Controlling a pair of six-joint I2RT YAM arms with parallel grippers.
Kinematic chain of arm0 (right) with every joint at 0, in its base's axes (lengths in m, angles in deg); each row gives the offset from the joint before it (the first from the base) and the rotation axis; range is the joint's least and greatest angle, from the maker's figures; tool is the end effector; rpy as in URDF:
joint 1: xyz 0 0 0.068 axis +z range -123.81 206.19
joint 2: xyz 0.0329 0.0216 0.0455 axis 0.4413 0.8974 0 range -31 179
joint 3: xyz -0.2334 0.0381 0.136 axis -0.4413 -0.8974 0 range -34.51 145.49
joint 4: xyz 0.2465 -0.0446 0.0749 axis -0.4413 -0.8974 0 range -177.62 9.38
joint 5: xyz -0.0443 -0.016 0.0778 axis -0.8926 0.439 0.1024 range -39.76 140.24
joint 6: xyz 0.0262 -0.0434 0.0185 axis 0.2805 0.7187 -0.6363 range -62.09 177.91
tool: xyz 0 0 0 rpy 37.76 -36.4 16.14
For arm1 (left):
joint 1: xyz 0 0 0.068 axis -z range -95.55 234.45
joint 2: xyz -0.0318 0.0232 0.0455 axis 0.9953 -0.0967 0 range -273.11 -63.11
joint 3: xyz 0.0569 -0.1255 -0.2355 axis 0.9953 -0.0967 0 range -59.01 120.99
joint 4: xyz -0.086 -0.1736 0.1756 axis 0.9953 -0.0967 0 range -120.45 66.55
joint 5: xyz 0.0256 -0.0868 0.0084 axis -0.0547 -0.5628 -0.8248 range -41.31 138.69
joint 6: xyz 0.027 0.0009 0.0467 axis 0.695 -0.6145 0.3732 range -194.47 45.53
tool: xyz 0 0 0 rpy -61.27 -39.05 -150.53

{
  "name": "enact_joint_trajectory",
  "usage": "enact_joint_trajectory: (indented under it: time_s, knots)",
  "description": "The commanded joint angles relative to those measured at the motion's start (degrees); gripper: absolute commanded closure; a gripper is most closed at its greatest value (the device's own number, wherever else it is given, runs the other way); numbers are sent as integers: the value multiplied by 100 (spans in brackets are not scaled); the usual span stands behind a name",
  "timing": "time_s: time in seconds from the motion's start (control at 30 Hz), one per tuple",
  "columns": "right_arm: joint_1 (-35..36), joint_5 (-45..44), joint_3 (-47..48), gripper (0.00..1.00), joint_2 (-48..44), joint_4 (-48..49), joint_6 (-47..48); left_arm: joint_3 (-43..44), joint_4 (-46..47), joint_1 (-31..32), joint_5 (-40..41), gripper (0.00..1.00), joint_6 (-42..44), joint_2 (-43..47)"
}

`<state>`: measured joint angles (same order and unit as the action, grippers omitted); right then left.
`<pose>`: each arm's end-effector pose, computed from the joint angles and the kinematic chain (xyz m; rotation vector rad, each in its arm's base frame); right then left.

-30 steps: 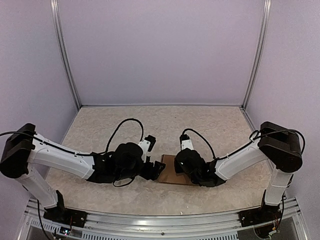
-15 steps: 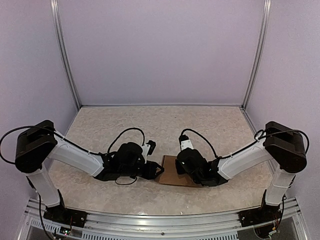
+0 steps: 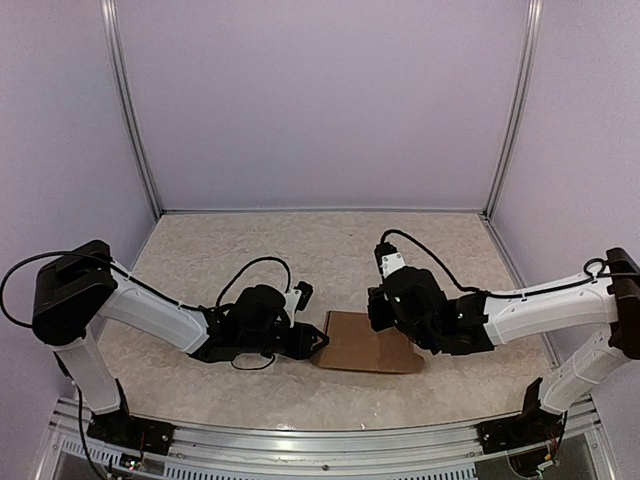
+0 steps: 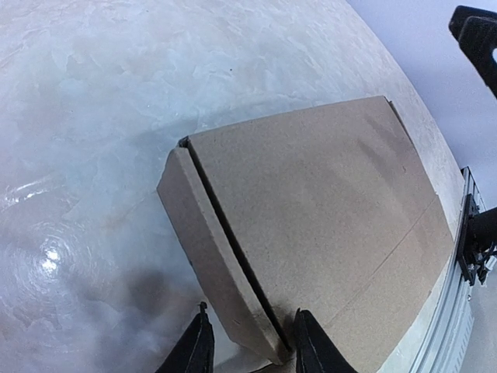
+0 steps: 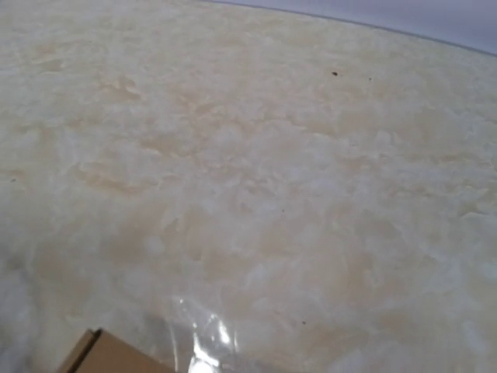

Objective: Fold the paper box

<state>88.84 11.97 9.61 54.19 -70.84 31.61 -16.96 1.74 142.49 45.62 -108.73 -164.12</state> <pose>0.1617 0.2645 0.2078 -0.2488 1.9870 0.2879 0.1780 -0.2888 0.1328 0.5128 2.2727 -0.9410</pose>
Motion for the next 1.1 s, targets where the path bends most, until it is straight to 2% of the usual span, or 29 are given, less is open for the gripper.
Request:
enact_joint_trajectory:
  time_s: [0.0,0.27,0.43,0.6,0.8,1.07]
  knots:
    - [-161,536,25,73,-584,-1431,-165,-56,-311,-52,1,66,3,6]
    - [-492,1405,-625,56,-1835,-2435,-837,41,-522,-56,51,66,32,124]
    - [-798,2106,-1146,52,-2204,-2325,-1295,180,-642,-56,32,66,113,93]
    - [-1060,2813,-1514,51,-2178,-1890,-1643,269,-724,-57,-1,66,121,60]
    - [-1282,3443,-1924,52,-1713,-1069,-2016,274,-801,-58,12,66,100,8]
    - [-1349,3686,-2381,66,-1239,-409,-2153,145,-821,-39,10,67,6,50]
